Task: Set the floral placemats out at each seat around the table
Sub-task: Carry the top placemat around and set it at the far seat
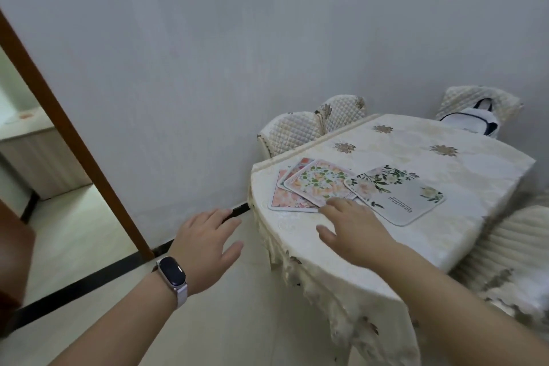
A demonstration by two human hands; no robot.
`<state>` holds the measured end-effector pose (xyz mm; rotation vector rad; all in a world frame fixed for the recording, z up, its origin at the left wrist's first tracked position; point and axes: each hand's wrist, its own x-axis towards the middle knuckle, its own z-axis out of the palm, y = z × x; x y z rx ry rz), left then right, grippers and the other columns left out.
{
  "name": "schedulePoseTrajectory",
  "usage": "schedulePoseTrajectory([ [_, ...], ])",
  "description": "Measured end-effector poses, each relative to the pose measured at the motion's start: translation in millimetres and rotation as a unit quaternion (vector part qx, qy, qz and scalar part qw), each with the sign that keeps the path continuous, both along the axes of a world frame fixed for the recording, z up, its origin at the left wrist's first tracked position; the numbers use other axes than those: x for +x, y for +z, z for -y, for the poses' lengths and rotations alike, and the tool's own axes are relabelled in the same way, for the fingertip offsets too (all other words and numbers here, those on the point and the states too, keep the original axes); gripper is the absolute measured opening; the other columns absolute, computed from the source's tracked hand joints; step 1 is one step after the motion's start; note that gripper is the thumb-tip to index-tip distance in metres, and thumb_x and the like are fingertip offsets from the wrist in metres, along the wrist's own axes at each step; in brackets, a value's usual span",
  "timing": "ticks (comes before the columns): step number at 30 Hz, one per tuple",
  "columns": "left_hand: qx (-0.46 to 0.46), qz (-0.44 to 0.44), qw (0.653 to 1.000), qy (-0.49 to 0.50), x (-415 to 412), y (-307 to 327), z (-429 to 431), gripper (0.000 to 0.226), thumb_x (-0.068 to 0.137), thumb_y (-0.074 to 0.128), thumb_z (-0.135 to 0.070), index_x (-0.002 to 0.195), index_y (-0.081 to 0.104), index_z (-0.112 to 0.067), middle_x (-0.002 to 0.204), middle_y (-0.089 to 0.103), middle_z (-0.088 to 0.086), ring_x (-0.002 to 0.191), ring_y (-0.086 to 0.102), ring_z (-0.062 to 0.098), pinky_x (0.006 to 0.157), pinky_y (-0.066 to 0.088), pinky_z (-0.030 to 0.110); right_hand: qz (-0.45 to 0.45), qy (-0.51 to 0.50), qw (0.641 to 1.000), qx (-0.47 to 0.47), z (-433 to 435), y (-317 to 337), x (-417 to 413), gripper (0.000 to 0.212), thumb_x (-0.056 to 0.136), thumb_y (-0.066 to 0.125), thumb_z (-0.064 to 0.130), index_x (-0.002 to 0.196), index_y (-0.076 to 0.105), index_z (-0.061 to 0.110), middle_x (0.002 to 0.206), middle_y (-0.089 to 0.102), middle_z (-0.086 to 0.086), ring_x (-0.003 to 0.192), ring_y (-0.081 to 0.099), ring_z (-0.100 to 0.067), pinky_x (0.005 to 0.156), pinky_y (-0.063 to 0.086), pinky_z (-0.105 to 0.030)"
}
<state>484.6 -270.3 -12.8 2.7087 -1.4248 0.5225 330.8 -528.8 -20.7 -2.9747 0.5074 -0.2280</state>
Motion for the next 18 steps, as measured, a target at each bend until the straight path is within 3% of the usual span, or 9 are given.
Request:
schedulePoseTrajectory([
  [8,0.025,-0.017,1.000,-0.008,91.3,-18.9,52.7,0.048,0.085,0.042,-0.055,0.117,0.065,-0.028,0.123,0.064,-0.005,0.113,0.061,0.020,0.091,0.049,0.038,-0.022,0.006,1.000,0.011,41.2,-20.3,76.9,0.048,0.097,0.037,0.049,0.139,0.044,0.027,0.143,0.042,0.006,0.131,0.037,-0.019,0.107,0.031,-0.038],
  [13,0.040,-0.035,0.997,-0.064,164.6,-42.4,82.3,0.045,0.080,0.045,-0.050,0.110,0.067,-0.025,0.114,0.067,-0.003,0.105,0.064,0.022,0.085,0.051,0.039,-0.053,-0.025,0.998,0.021,60.0,-40.3,126.5,0.049,0.097,0.037,0.049,0.141,0.042,0.027,0.147,0.039,0.005,0.134,0.035,-0.019,0.108,0.028,-0.039],
  [18,0.044,-0.056,0.990,-0.118,250.7,-56.8,111.8,0.046,0.078,0.046,-0.051,0.109,0.068,-0.026,0.111,0.068,-0.003,0.101,0.065,0.020,0.082,0.052,0.037,-0.054,-0.084,0.995,0.032,75.7,-48.6,195.4,0.049,0.096,0.038,0.051,0.138,0.047,0.026,0.146,0.042,0.003,0.132,0.039,-0.021,0.105,0.036,-0.041],
])
